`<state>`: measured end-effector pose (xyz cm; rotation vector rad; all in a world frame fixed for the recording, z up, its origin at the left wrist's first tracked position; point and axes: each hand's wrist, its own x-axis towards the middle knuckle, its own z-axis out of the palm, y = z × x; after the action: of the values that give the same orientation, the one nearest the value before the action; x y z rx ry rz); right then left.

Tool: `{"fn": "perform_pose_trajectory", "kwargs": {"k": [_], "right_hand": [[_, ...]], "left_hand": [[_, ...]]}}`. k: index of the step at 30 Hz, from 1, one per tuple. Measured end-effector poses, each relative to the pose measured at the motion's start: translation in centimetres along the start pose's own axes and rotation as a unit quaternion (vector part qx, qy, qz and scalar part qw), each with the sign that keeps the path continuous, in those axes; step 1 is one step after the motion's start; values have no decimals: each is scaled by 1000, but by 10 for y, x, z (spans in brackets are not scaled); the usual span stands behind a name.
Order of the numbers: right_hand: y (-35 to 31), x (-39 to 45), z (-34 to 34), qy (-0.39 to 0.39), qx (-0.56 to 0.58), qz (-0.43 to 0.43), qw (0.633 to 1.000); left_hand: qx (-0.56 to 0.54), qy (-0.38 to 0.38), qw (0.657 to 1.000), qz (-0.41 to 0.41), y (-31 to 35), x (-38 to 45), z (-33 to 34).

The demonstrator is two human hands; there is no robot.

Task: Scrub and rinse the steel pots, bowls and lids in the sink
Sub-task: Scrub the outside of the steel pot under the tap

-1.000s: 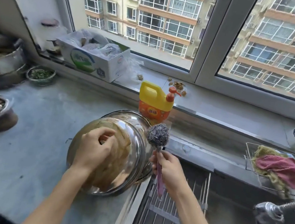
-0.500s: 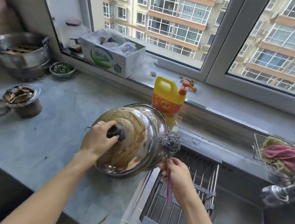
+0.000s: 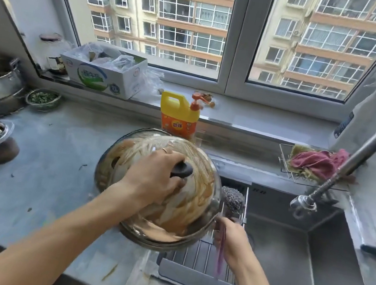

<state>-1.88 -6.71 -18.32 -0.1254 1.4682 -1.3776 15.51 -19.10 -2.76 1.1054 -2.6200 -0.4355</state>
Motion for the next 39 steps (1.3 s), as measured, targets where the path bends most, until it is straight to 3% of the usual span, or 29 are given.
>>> {"fn": "perform_pose_trajectory", "kwargs": {"k": [6,10,15,19,22,25,27,30,32,35,36,37,39], "right_hand": [[18,-21,-77,9,113,64,992],[24,-35,-137,29,227,111,967],[29,-35,-199,99,228,123,961],[27,-25,-232,128,212,102,963],[23,-23,-250,138,232,97,958],[25,-19,-260,149,219,97,959],[26,-18,-266,148,211,104,961],[24,-17,-271,139,213,115,960],[22,-18,-274,139,216,129,958],[24,-12,-279,153,178,151,960],[25,-8,-281,165,143,152,964],[25,-5,-282,183,89,145,968],[23,-2,-285,217,-51,119,968]], "left_hand": [[-15,-67,997,31,59,2,52],[-38,-118,992,20,107,11,90],[-78,-155,985,18,153,27,139],[-140,-109,984,13,175,28,164],[-225,-2,972,-75,170,15,171],[-305,83,916,-248,156,-12,184],[-322,57,877,-351,143,-28,202],[-400,-27,777,-485,134,-42,225],[-491,-49,696,-521,138,-45,232],[-673,-27,511,-534,150,-36,240],[-699,-12,470,-539,153,-31,242],[-718,-8,443,-537,155,-26,244],[-726,-5,438,-530,167,-17,244]]}}
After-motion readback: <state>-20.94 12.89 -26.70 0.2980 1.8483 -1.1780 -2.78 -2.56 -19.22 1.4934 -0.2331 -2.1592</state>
